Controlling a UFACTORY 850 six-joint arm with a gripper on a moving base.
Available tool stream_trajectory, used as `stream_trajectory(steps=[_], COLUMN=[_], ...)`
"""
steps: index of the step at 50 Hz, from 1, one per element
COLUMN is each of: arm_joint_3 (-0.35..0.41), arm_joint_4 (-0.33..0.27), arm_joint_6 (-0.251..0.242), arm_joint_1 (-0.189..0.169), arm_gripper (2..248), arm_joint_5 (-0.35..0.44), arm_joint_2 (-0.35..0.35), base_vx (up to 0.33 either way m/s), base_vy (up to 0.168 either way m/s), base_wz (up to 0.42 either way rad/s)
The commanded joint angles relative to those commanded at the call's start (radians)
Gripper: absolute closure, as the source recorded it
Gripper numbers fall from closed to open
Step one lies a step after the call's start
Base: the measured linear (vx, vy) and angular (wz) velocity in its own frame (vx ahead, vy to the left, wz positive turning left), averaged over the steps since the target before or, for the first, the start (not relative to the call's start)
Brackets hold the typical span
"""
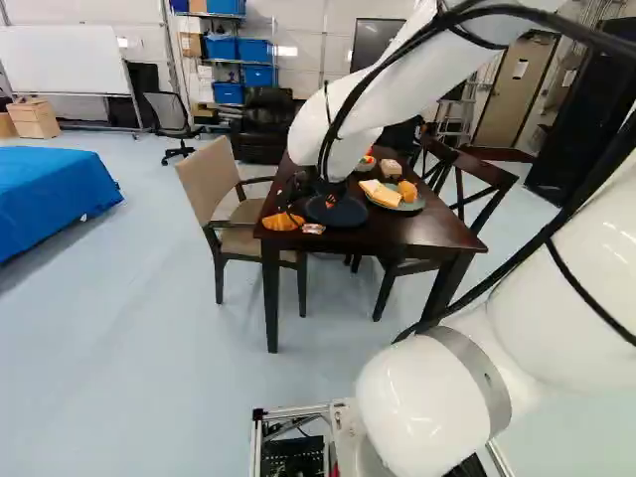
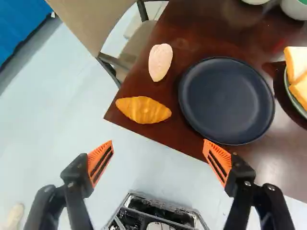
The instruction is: Move the croissant to the empty plate
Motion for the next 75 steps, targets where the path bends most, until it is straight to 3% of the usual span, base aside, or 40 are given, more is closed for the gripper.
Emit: stream_trajectory(steps=[17, 35, 75], arm_joint_3=[-0.080, -0.187, -0.405], arm_joint_4=[0.000, 0.000, 0.000], arm_joint_6=[0.000, 0.000, 0.000], arm_joint_1=[0.031, 0.047, 0.035], arm_gripper=[3, 3, 3], arm_joint_5=[-0.113, -0.207, -0.386], arm_joint_2=[-0.039, -0.152, -0.358], base_vx=[0.000, 0.000, 0.000], base_vy=[0.000, 0.000, 0.000], base_wz=[0.000, 0.000, 0.000])
